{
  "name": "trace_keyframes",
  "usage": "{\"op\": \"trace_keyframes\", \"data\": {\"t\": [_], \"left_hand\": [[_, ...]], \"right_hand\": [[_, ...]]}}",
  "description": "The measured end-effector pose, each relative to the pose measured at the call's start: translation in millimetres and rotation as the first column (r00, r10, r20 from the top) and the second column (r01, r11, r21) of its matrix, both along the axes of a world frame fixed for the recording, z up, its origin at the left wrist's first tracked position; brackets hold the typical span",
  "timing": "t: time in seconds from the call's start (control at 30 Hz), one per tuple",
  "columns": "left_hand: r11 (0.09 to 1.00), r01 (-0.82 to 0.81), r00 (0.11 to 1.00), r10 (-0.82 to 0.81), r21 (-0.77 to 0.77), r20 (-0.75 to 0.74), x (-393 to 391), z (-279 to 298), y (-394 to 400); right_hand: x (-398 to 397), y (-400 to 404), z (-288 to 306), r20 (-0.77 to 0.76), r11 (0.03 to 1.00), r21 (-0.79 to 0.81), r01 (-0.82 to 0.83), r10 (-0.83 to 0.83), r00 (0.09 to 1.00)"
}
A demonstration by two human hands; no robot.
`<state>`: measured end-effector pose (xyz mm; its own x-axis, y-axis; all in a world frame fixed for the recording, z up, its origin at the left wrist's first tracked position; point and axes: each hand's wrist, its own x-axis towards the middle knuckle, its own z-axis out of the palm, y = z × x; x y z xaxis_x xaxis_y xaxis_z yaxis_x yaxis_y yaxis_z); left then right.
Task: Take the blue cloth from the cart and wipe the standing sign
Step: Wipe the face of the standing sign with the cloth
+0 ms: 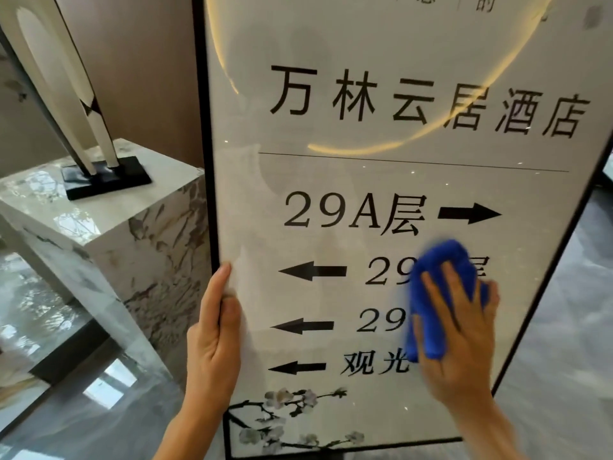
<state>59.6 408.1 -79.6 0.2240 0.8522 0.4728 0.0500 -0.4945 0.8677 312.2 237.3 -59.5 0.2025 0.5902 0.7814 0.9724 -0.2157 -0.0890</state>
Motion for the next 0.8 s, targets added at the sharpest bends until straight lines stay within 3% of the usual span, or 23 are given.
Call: {"op": "trace_keyframes", "data": {"t": [0.27,0.53,0.63,0.8], "left_hand": [[1.0,-0.008,0.999,0.009,0.026,-0.045,0.0,-12.2,-0.7],[0.997,0.054,0.997,-0.057,0.051,0.056,0.5,-7.4,-7.3],[0.996,0.068,0.997,-0.07,0.06,0.031,-0.5,-10.9,-5.0],[0.995,0.082,0.995,-0.086,0.06,0.06,-2.8,-12.3,-3.4]], "right_hand": [[32.7,-19.3,-11.9,-0.337,0.959,0.238,0.153,-0.066,0.939],[-30.1,12.4,-54.9,-0.572,0.815,0.44,0.378,-0.071,0.817],[-85.9,35.4,-80.8,-0.602,0.847,0.403,0.346,-0.039,0.798],[-169.0,57.3,-130.7,-0.539,0.947,0.171,0.271,-0.14,0.831]]}}
